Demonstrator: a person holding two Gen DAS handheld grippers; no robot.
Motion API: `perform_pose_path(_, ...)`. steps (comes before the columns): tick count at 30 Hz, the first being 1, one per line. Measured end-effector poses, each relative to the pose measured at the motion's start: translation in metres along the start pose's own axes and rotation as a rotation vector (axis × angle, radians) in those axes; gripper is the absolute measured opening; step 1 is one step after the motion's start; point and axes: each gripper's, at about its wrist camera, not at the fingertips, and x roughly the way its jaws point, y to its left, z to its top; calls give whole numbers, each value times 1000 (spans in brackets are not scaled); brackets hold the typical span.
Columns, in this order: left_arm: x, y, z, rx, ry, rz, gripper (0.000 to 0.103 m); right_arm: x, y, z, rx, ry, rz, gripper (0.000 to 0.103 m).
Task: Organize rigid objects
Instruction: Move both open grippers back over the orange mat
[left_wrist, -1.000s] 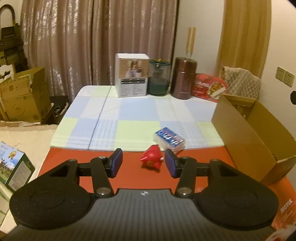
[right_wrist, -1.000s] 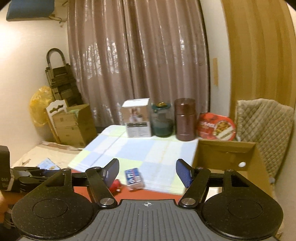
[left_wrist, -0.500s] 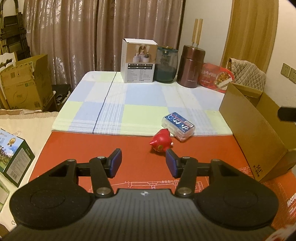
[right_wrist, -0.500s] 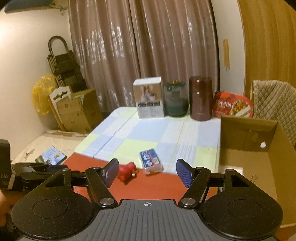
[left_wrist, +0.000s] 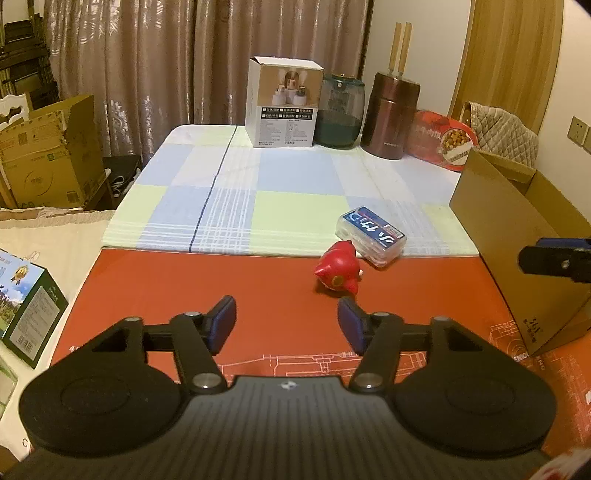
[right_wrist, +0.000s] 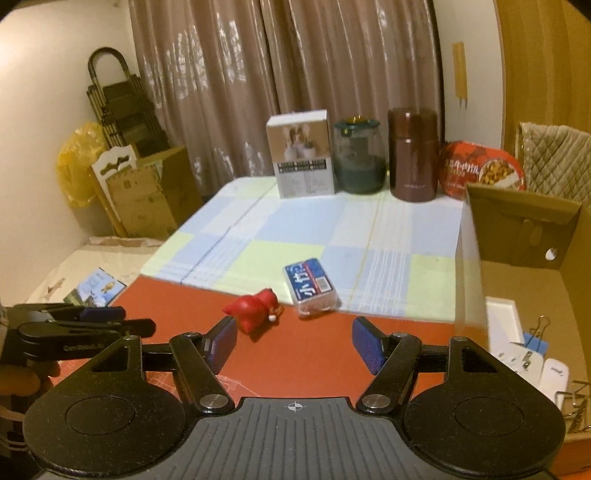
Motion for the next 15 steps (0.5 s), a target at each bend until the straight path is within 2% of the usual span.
perform_pose_path(7,27,-4,12,52,14,-28,58,41,-6,5,4,44,-11,66)
perform_pose_path(15,64,-19,24,131,28,-102,58,88,-18,17,-3,84,-11,66)
